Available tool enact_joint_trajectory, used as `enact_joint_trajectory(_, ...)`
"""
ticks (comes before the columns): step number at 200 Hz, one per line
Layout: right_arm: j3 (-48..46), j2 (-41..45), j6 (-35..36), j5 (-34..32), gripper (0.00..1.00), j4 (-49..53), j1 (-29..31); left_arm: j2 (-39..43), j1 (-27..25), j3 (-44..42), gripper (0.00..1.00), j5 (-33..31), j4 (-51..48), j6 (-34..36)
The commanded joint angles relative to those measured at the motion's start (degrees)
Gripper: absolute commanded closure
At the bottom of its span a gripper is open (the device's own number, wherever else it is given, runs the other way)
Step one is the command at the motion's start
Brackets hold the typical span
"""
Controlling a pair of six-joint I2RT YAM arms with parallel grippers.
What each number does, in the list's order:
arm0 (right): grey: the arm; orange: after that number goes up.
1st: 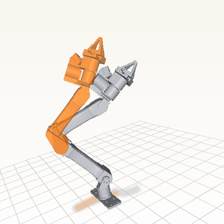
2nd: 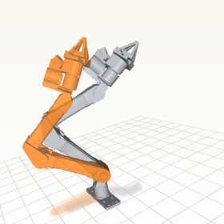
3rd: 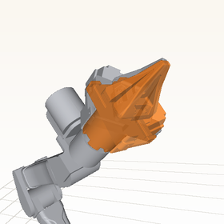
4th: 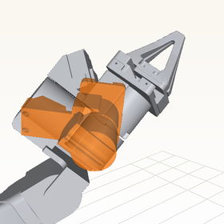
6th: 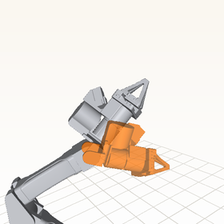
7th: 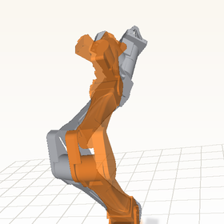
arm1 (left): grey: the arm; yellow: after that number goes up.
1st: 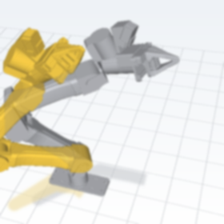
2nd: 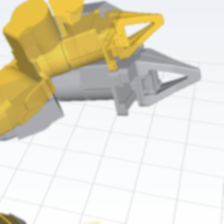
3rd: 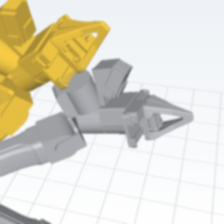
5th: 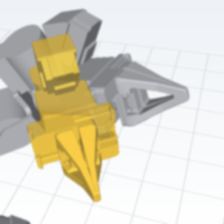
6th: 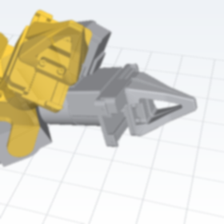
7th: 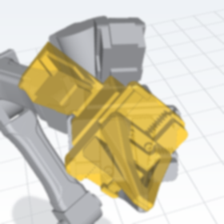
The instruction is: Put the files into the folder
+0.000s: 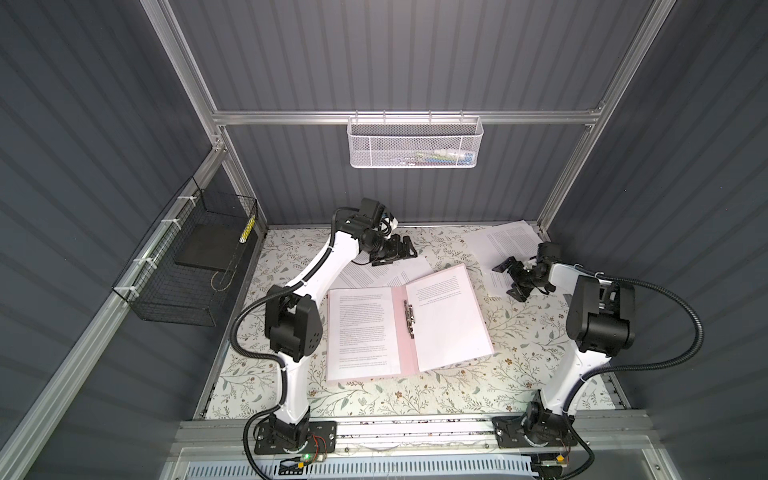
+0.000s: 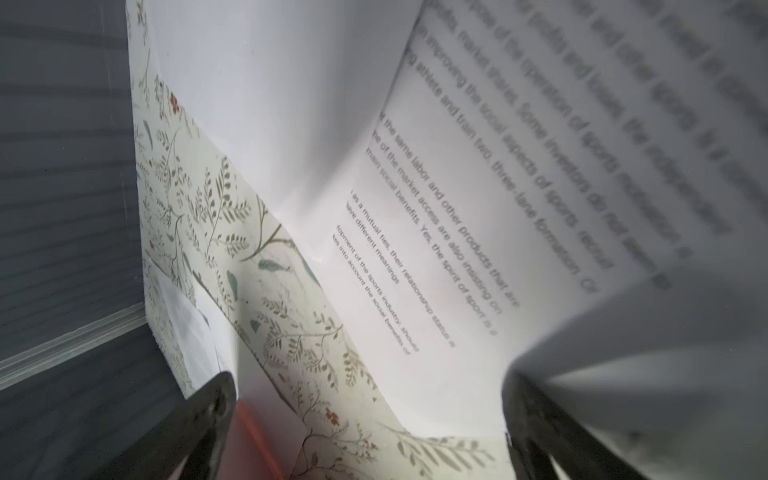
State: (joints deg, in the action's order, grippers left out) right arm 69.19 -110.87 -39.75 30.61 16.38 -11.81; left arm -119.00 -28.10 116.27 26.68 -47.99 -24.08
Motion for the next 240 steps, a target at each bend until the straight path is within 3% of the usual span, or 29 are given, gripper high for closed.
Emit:
enact_joint_trajectory(1,-4.2,1.7,-3.8,2.7,0.01,0.7,2.6,-5.8,-2.3,6.6,0.07,3.6,-1.7,-1.3)
enact_joint_trajectory(27,0.6,6.1,-1.1,4.1,0.01,5.4,2.5,-14.3,-4.8,17.7,0.08,5.8,-3.2,-2.6)
enact_joint_trajectory(48,4.6,8.2,2.3,-2.9,0.01,10.7,-0.9,-19.7,-6.3,24.6,0.08,7.7,-4.2,-3.9)
enact_joint_trajectory(59,5.9,6.4,2.2,-4.5,0.01,11.8,-3.8,-20.6,-6.8,24.1,0.08,8.7,-2.5,-4.9)
enact_joint_trajectory(76,8.0,2.2,0.9,-1.4,0.01,12.8,-8.6,-20.6,-8.1,21.2,0.08,9.6,0.8,-6.0)
enact_joint_trajectory(111,13.6,-4.5,3.3,-6.7,0.01,15.2,-12.5,-21.7,-11.6,20.1,0.08,12.0,8.7,-8.8)
enact_joint_trajectory(156,18.2,-8.8,3.2,-5.1,0.01,19.6,-10.9,-22.2,-13.8,18.6,0.07,12.4,18.2,-12.9)
enact_joint_trajectory(195,11.0,-4.2,0.9,-0.5,0.01,11.9,-8.9,-26.8,-13.9,23.9,0.07,12.8,24.0,-14.2)
enact_joint_trajectory(218,13.9,-5.6,3.1,-1.1,0.01,16.0,-6.2,-27.8,-13.6,25.8,0.07,13.7,24.5,-14.5)
enact_joint_trajectory(240,16.8,-5.1,5.2,-8.5,0.01,19.2,-3.9,-24.9,-12.4,21.3,0.06,11.3,25.0,-13.4)
